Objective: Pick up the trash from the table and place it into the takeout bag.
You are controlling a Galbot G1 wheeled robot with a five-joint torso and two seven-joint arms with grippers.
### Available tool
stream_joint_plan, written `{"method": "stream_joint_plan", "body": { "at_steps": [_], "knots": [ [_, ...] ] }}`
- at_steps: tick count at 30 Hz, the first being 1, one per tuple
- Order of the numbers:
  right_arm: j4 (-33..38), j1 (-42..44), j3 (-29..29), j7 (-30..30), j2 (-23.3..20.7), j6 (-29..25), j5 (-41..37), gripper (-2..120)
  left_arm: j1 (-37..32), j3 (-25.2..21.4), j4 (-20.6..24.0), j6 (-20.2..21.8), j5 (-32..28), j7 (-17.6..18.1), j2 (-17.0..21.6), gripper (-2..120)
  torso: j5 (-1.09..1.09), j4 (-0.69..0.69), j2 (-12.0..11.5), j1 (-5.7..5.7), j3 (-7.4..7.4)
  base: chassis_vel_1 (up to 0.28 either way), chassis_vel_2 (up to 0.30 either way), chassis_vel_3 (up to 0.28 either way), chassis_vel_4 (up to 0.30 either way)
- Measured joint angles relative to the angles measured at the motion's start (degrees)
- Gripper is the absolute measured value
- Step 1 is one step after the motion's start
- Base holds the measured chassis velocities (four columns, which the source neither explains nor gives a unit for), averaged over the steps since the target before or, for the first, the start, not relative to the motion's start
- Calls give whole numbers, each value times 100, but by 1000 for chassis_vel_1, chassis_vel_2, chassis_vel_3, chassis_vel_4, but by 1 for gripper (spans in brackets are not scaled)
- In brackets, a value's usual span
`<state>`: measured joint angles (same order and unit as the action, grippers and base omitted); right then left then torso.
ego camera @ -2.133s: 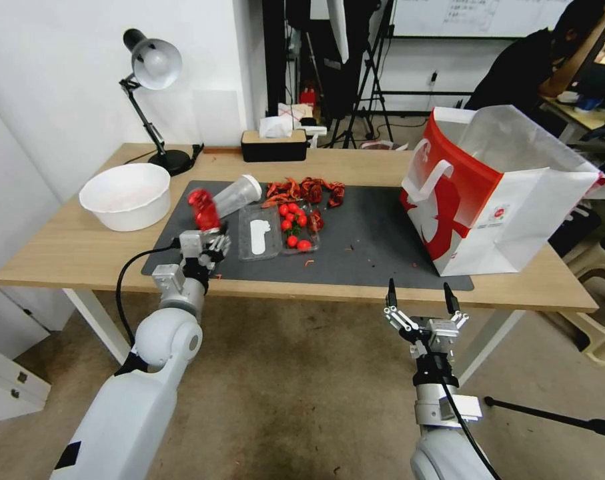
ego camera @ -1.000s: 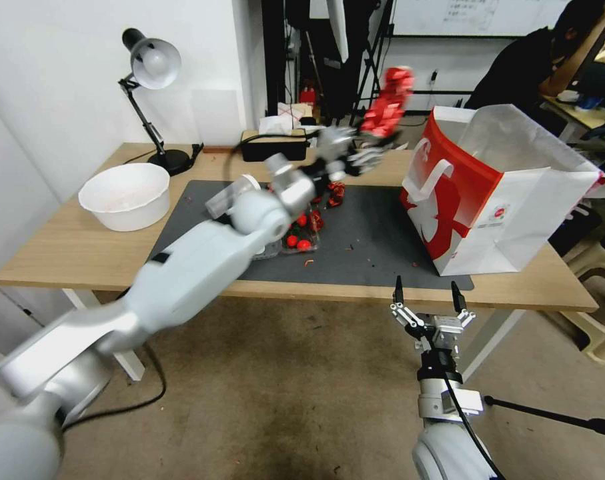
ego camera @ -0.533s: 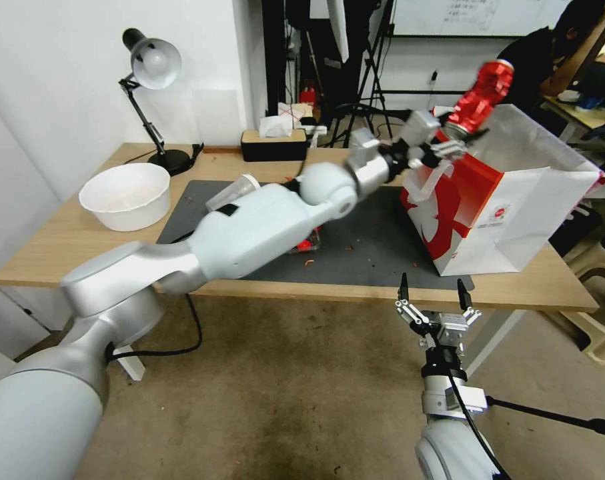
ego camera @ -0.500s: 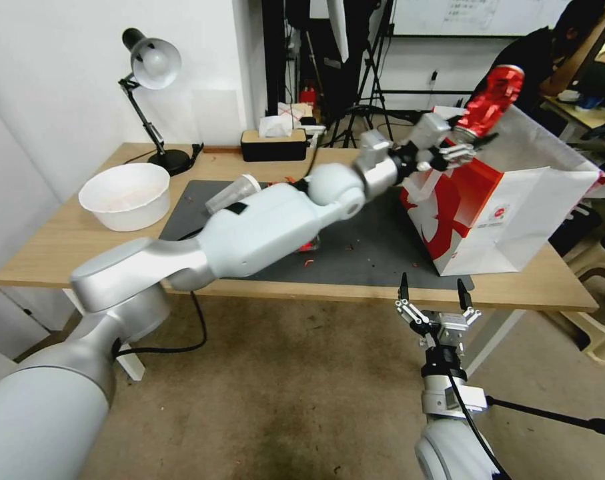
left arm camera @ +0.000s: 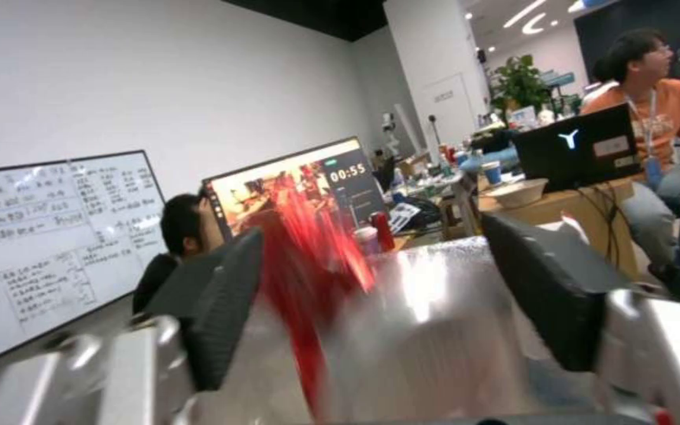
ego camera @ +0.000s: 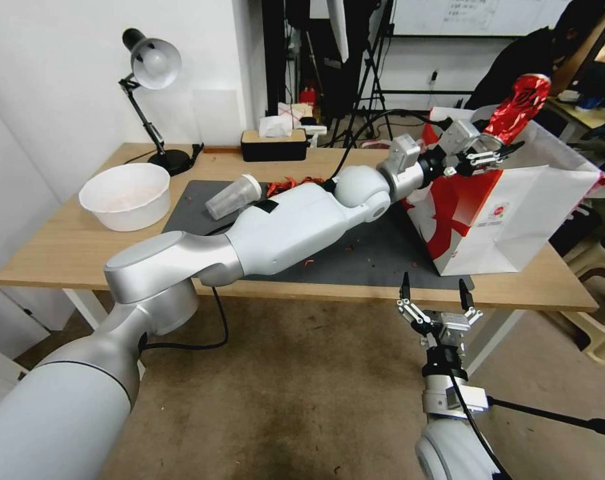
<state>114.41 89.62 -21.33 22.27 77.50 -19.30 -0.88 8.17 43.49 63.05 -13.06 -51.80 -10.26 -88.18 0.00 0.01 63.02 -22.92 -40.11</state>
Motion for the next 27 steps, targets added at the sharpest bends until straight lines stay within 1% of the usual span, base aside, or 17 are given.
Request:
{"method": "stream_joint_plan", "body": {
  "at_steps": [2, 4, 5, 7, 11, 13, 14, 15, 17, 18, 20, 21, 22, 23, 24, 25, 27],
  "knots": [
    [5, 4, 0, 1, 0, 0, -1, 100, 10, -5, 19, 16, 0, 19, 4, 79, 0, 0, 0, 0, 0, 0, 0, 0, 0],
    [32, 14, -12, 5, 0, -2, -6, 100, 34, -32, 49, 40, 3, 74, 6, 91, 0, -1, 0, 0, 0, 0, 0, 0, 0],
    [32, 14, -12, 5, 0, -2, -6, 100, 34, -32, 49, 40, 3, 74, 6, 91, 0, -1, 0, 0, 0, 0, 0, 0, 0],
    [49, 24, -23, 8, 1, -3, -15, 100, 35, -102, 63, 46, 12, 114, 9, 98, 0, -2, 0, 0, 0, 0, 0, 0, 0],
    [73, 40, -30, 10, 4, -3, -20, 100, -9, -315, 195, 85, 14, 204, 120, 100, 0, -3, 0, 0, 0, 0, 0, 0, 0],
    [88, 42, -28, 10, 13, -3, -20, 100, -149, -552, 398, 125, 1, 277, 405, 100, 0, -3, 1, 0, 0, 0, 0, 0, 0],
    [88, 42, -28, 10, 13, -3, -20, 100, -149, -552, 398, 125, 1, 277, 405, 100, 0, -3, 1, 0, 0, 0, 0, 0, 0],
    [91, 43, -27, 11, 15, -2, -20, 100, -203, -627, 450, 134, -1, 290, 498, 100, -1, -1, 1, 0, 0, 0, 0, 0, 0],
    [100, 47, -21, 10, 16, 1, -7, 100, -508, -949, 727, 194, -16, 358, 921, 100, -2, 0, 1, 0, 0, 0, 0, 0, 0],
    [100, 47, -21, 10, 16, 1, -7, 100, -508, -949, 727, 194, -16, 358, 921, 100, -2, 0, 1, 0, 0, 0, 0, 0, 0],
    [108, 49, -3, 10, 14, 12, 9, 100, -868, -1249, 1062, 298, -18, 468, 1357, 100, -2, 0, 1, 0, 0, 0, 0, 0, 0],
    [108, 49, -3, 10, 14, 12, 9, 100, -868, -1249, 1062, 298, -18, 468, 1357, 100, -2, 0, 1, 0, 0, 0, 0, 0, 0],
    [110, 49, 4, 10, 14, 18, 14, 100, -982, -1334, 1160, 319, -14, 496, 1473, 100, -3, 0, 1, 0, 0, 0, 0, 0, 0],
    [116, 50, 16, 10, 14, 23, 22, 100, -1241, -1533, 1366, 365, 6, 554, 1722, 100, -3, 0, 1, 0, 0, 0, 0, 0, 0],
    [120, 49, 20, 9, 13, 24, 25, 100, -1378, -1626, 1473, 389, 24, 590, 1839, 100, -2, 0, 1, 0, 0, 0, 0, 0, 0],
    [120, 49, 20, 9, 13, 24, 25, 100, -1378, -1626, 1473, 389, 24, 590, 1839, 100, -2, 0, 1, 0, 0, 0, 0, 0, 0],
    [126, 50, 38, 6, 7, 32, 29, 100, -1812, -1943, 1814, 481, 93, 704, 2177, 100, -4, -1, 1, 0, 0, 0, 0, 0, 0]
  ]
}}
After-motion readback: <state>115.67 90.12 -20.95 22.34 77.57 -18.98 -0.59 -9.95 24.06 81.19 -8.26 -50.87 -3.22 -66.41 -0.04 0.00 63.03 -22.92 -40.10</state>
